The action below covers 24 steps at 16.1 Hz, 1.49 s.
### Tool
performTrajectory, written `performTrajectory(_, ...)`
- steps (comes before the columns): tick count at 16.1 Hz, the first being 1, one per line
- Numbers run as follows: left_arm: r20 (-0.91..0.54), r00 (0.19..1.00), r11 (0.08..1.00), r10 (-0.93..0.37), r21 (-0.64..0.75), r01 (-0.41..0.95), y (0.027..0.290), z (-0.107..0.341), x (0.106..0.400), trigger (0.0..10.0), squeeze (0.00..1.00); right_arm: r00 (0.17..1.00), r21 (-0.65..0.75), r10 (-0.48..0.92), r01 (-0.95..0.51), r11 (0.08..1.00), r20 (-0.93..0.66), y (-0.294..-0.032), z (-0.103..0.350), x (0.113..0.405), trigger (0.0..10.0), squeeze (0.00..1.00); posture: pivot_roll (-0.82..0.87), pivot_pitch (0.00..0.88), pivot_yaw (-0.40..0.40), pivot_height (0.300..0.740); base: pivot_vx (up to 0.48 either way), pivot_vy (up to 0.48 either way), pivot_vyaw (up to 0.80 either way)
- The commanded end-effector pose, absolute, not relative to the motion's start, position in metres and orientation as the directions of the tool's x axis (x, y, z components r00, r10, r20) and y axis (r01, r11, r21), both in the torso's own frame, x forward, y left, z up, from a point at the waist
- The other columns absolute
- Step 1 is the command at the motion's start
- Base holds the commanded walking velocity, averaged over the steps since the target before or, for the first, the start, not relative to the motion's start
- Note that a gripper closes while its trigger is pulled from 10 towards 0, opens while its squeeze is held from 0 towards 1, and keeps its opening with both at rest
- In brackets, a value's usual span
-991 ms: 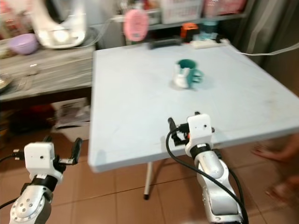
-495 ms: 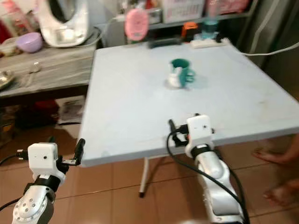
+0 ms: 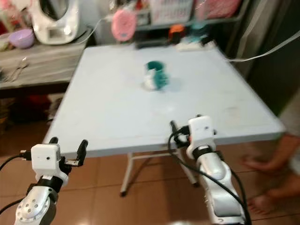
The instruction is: Setting the table
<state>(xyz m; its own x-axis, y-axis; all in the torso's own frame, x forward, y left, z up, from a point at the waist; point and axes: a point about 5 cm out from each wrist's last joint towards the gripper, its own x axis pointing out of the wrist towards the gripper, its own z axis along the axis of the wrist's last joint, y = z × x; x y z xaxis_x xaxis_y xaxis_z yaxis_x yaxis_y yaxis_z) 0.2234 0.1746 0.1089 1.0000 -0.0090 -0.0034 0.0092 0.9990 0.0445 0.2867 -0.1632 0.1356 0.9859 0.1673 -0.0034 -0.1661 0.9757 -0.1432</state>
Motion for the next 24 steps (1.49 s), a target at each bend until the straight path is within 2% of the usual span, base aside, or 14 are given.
performTrajectory(1, -0.018, 1.0, 0.998, 0.016, 0.067, -0.015, 0.182, 0.108, 0.222, 10.0, 0.0, 0.982, -0.128, 0.191, -0.189, 0.974, 0.001, -0.155, 0.136, 0.285, 10.0, 0.0, -0.21, 0.106, 0.081, 0.74, 0.0, -0.48, 0.0)
performTrajectory(7, -0.023, 1.0, 0.997, 0.014, 0.072, -0.012, 0.18, 0.107, 0.226, 10.0, 0.0, 0.982, -0.13, 0.189, -0.189, 0.973, -0.009, -0.156, 0.132, 0.285, 10.0, 0.0, -0.2, 0.114, 0.087, 0.74, 0.0, -0.48, 0.0)
performTrajectory(14, 0.003, 0.982, 0.976, 0.187, 0.11, -0.187, 0.207, 0.114, 0.244, 10.0, 0.0, 0.982, -0.132, 0.19, -0.189, 0.973, -0.008, -0.156, 0.132, 0.287, 10.0, 0.0, -0.19, 0.137, 0.095, 0.74, 0.0, 0.0, 0.0)
performTrajectory(17, -0.007, 0.985, 0.98, 0.171, 0.108, -0.17, 0.208, 0.112, 0.249, 10.0, 0.0, 0.982, -0.128, 0.191, -0.19, 0.973, -0.007, -0.154, 0.131, 0.286, 10.0, 0.0, -0.2, 0.139, 0.103, 0.74, 0.0, 0.0, 0.0)
performTrajectory(24, -0.032, 0.999, 0.994, -0.003, 0.112, 0.007, 0.196, 0.108, 0.244, 10.0, 0.0, 0.979, -0.135, 0.206, -0.205, 0.969, -0.008, -0.152, 0.131, 0.288, 10.0, 0.0, -0.2, 0.145, 0.094, 0.74, 0.0, 0.0, 0.0)
